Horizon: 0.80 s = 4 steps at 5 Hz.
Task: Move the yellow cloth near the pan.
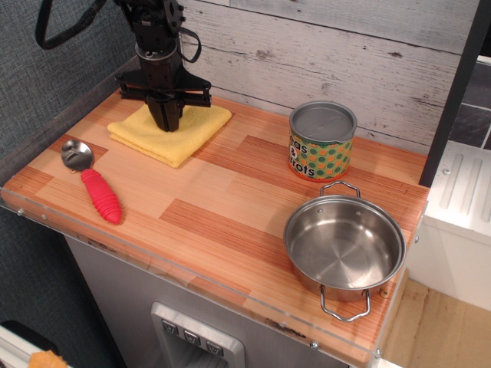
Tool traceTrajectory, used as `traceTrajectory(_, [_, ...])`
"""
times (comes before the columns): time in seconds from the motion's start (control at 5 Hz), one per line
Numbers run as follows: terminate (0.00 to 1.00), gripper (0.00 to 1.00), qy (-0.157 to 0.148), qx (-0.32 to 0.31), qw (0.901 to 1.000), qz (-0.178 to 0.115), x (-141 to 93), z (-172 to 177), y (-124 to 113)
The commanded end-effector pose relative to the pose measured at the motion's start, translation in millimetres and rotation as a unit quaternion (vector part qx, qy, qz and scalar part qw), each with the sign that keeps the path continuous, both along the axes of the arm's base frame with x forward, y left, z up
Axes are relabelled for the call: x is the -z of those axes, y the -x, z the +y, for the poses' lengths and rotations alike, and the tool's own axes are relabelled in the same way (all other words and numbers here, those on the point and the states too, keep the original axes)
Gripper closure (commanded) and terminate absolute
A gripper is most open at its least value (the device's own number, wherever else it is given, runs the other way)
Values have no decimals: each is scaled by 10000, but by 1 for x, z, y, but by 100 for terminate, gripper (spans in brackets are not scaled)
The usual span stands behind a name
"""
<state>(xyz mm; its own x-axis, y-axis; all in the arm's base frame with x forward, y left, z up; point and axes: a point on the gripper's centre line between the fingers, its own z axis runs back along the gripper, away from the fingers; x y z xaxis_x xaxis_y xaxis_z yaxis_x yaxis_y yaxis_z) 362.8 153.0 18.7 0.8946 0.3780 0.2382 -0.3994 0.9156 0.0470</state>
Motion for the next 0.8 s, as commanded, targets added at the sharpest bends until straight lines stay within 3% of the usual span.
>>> traceTrajectory(0.0, [0,100,153,-47,9998,-68,-5,-18,0])
traceTrajectory(0.2, [0,100,207,-78,9997,-45,-3,-33,1])
traceTrajectory(0.6, [0,100,548,-1126,9921,-23,2,-56,4])
